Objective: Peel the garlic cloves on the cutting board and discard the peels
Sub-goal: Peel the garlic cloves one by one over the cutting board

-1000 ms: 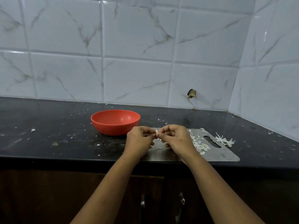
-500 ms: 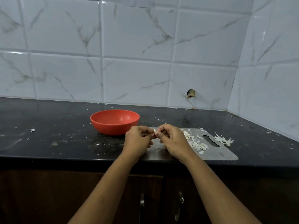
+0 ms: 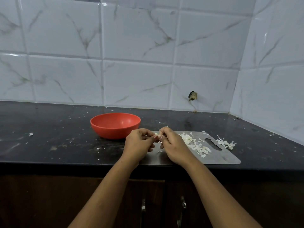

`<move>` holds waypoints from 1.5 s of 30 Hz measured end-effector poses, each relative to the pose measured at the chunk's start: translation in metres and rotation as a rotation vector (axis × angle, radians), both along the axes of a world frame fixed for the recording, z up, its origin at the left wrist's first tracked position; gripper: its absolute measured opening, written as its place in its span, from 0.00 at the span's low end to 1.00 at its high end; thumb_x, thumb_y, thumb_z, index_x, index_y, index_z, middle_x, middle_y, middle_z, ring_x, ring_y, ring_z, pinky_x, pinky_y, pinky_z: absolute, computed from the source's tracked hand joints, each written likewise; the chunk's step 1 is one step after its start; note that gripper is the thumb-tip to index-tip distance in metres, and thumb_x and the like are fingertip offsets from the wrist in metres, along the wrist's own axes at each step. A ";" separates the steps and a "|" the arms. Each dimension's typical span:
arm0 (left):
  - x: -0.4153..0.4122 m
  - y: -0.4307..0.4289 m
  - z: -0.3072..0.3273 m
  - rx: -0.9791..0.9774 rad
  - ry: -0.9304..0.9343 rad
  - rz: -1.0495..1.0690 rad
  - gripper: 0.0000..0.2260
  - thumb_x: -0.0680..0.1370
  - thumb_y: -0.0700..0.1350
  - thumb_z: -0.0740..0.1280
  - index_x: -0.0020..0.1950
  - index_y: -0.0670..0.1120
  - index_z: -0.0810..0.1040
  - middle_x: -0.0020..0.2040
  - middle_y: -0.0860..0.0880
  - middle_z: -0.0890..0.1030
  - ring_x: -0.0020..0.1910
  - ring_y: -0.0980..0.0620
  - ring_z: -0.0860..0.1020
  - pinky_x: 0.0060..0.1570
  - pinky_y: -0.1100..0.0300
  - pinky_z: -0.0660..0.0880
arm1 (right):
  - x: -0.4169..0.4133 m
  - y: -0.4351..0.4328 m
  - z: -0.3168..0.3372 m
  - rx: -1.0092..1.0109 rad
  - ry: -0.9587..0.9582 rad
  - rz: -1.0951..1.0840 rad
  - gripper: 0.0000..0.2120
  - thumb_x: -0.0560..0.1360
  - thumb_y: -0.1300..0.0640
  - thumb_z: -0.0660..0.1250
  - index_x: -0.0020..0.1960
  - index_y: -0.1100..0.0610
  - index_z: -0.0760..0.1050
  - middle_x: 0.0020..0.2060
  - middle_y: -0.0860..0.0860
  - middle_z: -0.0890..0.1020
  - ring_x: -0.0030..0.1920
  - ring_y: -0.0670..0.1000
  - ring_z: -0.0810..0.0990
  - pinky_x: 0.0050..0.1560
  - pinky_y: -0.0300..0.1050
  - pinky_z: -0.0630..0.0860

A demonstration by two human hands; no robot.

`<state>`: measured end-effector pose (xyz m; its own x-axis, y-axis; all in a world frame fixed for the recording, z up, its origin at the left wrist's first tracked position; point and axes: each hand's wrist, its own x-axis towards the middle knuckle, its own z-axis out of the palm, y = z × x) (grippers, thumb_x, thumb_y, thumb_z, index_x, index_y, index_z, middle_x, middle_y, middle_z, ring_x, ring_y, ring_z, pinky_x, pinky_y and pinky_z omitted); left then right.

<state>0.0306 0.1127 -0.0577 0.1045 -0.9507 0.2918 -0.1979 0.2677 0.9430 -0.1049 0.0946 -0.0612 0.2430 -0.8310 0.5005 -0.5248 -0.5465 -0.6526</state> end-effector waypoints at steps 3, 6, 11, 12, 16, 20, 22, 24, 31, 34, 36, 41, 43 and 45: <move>0.000 -0.002 0.000 0.012 0.049 0.021 0.03 0.74 0.41 0.72 0.45 0.43 0.81 0.39 0.45 0.84 0.31 0.56 0.79 0.29 0.66 0.73 | -0.002 0.002 0.001 0.014 -0.029 0.027 0.06 0.81 0.61 0.58 0.45 0.54 0.69 0.39 0.48 0.75 0.36 0.43 0.75 0.35 0.28 0.69; 0.000 -0.003 -0.001 0.021 0.091 0.059 0.02 0.75 0.39 0.71 0.45 0.42 0.80 0.39 0.44 0.84 0.29 0.57 0.78 0.28 0.67 0.72 | -0.002 -0.002 -0.002 0.015 -0.080 0.002 0.06 0.79 0.62 0.62 0.44 0.55 0.71 0.36 0.47 0.76 0.35 0.45 0.76 0.36 0.30 0.70; 0.000 -0.003 -0.001 0.025 0.122 0.105 0.03 0.75 0.36 0.70 0.44 0.43 0.81 0.38 0.46 0.84 0.28 0.57 0.76 0.30 0.66 0.73 | -0.006 -0.008 -0.006 0.077 -0.323 -0.096 0.12 0.78 0.68 0.61 0.42 0.56 0.77 0.38 0.53 0.81 0.37 0.47 0.79 0.38 0.38 0.78; 0.000 -0.003 -0.001 0.025 0.125 0.112 0.03 0.75 0.35 0.70 0.44 0.43 0.81 0.38 0.45 0.84 0.28 0.56 0.76 0.30 0.66 0.74 | -0.006 -0.007 -0.006 0.081 -0.315 -0.107 0.12 0.78 0.69 0.59 0.43 0.57 0.78 0.39 0.55 0.81 0.37 0.47 0.79 0.39 0.36 0.78; 0.001 -0.002 -0.001 0.015 0.087 0.126 0.04 0.74 0.36 0.71 0.43 0.44 0.82 0.39 0.44 0.84 0.30 0.55 0.78 0.32 0.66 0.76 | -0.006 -0.004 -0.003 0.063 -0.308 -0.085 0.10 0.79 0.66 0.63 0.44 0.57 0.80 0.38 0.54 0.83 0.37 0.46 0.80 0.37 0.34 0.77; -0.001 0.001 -0.001 -0.030 -0.051 0.119 0.02 0.74 0.40 0.73 0.44 0.46 0.82 0.38 0.48 0.83 0.30 0.57 0.79 0.33 0.68 0.77 | -0.006 -0.001 -0.001 0.023 -0.267 -0.066 0.05 0.71 0.57 0.75 0.46 0.55 0.80 0.31 0.48 0.81 0.31 0.43 0.76 0.33 0.36 0.74; -0.003 0.002 -0.001 -0.057 -0.098 0.116 0.02 0.73 0.41 0.73 0.43 0.47 0.82 0.38 0.49 0.83 0.30 0.58 0.79 0.31 0.70 0.76 | -0.005 0.001 0.000 0.036 -0.239 -0.038 0.06 0.72 0.57 0.74 0.49 0.54 0.82 0.35 0.47 0.81 0.33 0.43 0.77 0.36 0.40 0.79; -0.003 0.003 -0.002 -0.082 -0.140 0.128 0.02 0.73 0.41 0.73 0.44 0.46 0.82 0.38 0.49 0.83 0.30 0.58 0.80 0.32 0.68 0.77 | -0.004 0.002 0.000 0.053 -0.209 -0.012 0.04 0.73 0.60 0.72 0.48 0.55 0.83 0.38 0.51 0.84 0.36 0.44 0.80 0.36 0.40 0.80; -0.006 0.000 -0.003 -0.114 -0.198 0.138 0.03 0.76 0.42 0.71 0.42 0.46 0.83 0.36 0.51 0.83 0.31 0.56 0.81 0.38 0.62 0.80 | -0.007 0.000 -0.001 0.135 -0.390 0.038 0.04 0.75 0.65 0.70 0.41 0.59 0.81 0.38 0.58 0.84 0.37 0.47 0.83 0.39 0.38 0.79; -0.008 -0.002 -0.005 -0.144 -0.296 0.108 0.06 0.78 0.43 0.66 0.42 0.48 0.80 0.34 0.52 0.82 0.32 0.56 0.80 0.38 0.59 0.80 | -0.008 0.000 -0.001 0.167 -0.447 0.076 0.03 0.76 0.65 0.68 0.44 0.63 0.79 0.36 0.57 0.83 0.35 0.46 0.81 0.36 0.37 0.77; -0.008 -0.003 -0.003 -0.137 -0.350 0.065 0.08 0.80 0.44 0.62 0.42 0.47 0.77 0.32 0.51 0.81 0.29 0.59 0.78 0.36 0.62 0.76 | -0.008 0.001 -0.001 0.175 -0.444 0.100 0.03 0.76 0.64 0.68 0.45 0.64 0.78 0.34 0.55 0.83 0.33 0.46 0.80 0.35 0.37 0.76; -0.006 -0.001 0.001 -0.110 -0.402 -0.047 0.13 0.82 0.43 0.56 0.40 0.43 0.71 0.30 0.46 0.77 0.25 0.59 0.72 0.32 0.64 0.70 | -0.010 0.005 0.001 0.223 -0.470 0.148 0.01 0.75 0.65 0.70 0.46 0.62 0.80 0.36 0.56 0.83 0.34 0.45 0.81 0.38 0.36 0.77; -0.005 -0.003 -0.001 -0.105 -0.394 -0.056 0.14 0.82 0.44 0.56 0.38 0.44 0.72 0.28 0.47 0.76 0.25 0.58 0.73 0.34 0.62 0.70 | -0.011 0.005 0.002 0.228 -0.436 0.140 0.02 0.75 0.65 0.70 0.47 0.61 0.80 0.35 0.55 0.83 0.35 0.45 0.81 0.39 0.36 0.77; -0.005 -0.003 -0.001 -0.113 -0.408 -0.048 0.16 0.83 0.44 0.56 0.35 0.46 0.71 0.27 0.48 0.76 0.23 0.61 0.71 0.32 0.66 0.69 | -0.011 0.006 0.001 0.217 -0.396 0.127 0.03 0.75 0.65 0.70 0.48 0.62 0.81 0.35 0.55 0.83 0.35 0.46 0.81 0.39 0.36 0.78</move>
<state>0.0254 0.1093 -0.0586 -0.0846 -0.9113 0.4029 -0.5339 0.3829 0.7539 -0.1157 0.1003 -0.0601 0.1748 -0.9028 0.3929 -0.1500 -0.4189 -0.8956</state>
